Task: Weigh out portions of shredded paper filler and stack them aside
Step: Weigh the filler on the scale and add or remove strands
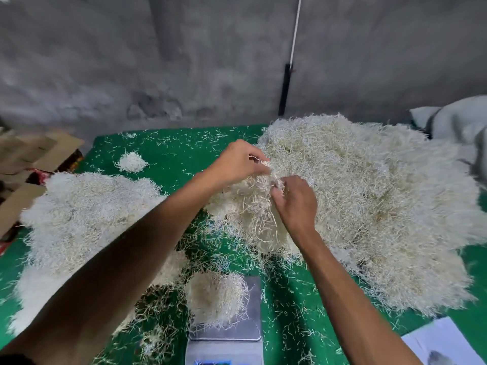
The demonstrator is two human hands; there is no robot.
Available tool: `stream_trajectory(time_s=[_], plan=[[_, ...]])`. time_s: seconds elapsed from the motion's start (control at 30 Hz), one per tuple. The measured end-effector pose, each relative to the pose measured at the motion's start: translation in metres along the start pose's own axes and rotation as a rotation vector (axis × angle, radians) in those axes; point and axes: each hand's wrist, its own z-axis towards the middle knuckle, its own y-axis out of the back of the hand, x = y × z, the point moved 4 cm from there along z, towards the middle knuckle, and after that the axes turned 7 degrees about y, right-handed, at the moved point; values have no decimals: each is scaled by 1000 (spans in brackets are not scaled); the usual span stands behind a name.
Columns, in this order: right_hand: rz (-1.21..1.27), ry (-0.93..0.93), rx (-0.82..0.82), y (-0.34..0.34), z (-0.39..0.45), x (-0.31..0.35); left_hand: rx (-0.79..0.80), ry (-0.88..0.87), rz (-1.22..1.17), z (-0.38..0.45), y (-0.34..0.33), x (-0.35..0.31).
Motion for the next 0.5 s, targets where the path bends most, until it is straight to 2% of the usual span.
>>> stream_trajectory(time_s=[0.1, 0.2, 0.27, 0.3, 0.4, 0.5], plan=[[11, -82, 60, -6, -17, -23, -73, -45, -76, 5, 28, -18], [-91, -180, 284, -20, -49, -54, -206, -52, -141, 12, 67, -34], [-140, -231, 425, -26, -65, -65, -221, -52, -98, 17, 80, -42], [-129, -243, 441, -25, -66, -64, -208, -49, -86, 19, 81, -43], [-24, -238, 330, -15, -43, -46, -225, -18, -115, 22, 72, -41], [45, -137, 215, 10, 4, -11, -200, -3, -166, 23, 61, -40]])
